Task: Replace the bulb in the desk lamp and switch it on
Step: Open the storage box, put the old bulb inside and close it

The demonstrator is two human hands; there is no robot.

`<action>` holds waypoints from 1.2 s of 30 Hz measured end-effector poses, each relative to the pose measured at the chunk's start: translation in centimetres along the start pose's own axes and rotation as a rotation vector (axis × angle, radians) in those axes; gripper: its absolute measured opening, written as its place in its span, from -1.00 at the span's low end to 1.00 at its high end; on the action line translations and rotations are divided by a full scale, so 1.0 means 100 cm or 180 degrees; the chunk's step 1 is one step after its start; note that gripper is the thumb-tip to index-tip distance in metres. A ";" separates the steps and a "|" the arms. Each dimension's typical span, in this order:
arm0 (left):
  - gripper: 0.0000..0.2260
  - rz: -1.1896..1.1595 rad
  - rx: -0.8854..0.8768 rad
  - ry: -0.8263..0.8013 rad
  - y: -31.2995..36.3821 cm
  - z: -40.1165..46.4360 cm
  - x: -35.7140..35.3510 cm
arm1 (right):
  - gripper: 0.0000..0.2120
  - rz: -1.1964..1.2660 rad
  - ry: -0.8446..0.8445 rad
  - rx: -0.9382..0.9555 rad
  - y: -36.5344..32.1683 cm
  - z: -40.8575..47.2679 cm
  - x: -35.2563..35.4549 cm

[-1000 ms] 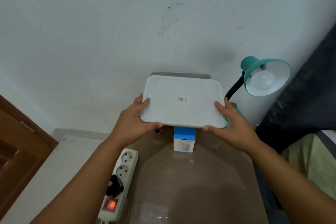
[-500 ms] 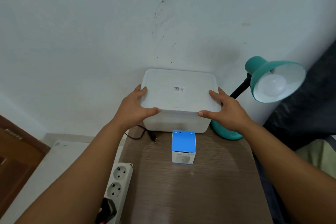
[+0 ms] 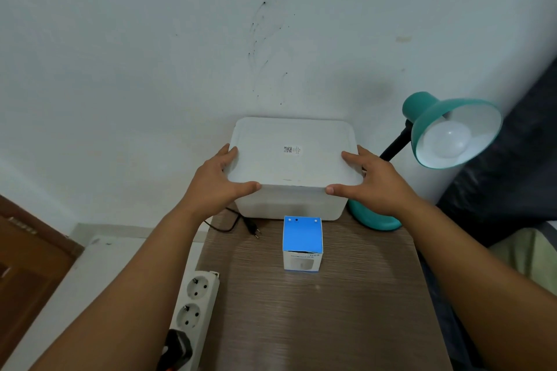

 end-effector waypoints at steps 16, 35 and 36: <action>-0.09 -0.0172 0.0135 -0.0103 -0.006 0.004 0.003 | 0.10 -0.0314 -0.0130 0.0007 -0.009 0.004 0.003; -0.16 -0.0221 0.0240 -0.0074 -0.015 -0.027 0.005 | -0.22 -0.0838 0.0519 0.0232 -0.031 -0.020 0.000; -0.18 -0.0220 0.0260 -0.0065 -0.017 -0.034 0.006 | -0.27 -0.0746 0.0694 0.0339 -0.037 -0.026 0.001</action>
Point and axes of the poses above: each hand's wrist, its own z-axis towards the middle knuckle, its own x-axis out of the back of the hand, y = z × x, the point moved 4 cm from there along z, towards the middle knuckle, and after that the axes turned 4 degrees about -z, right-handed, at the moved point
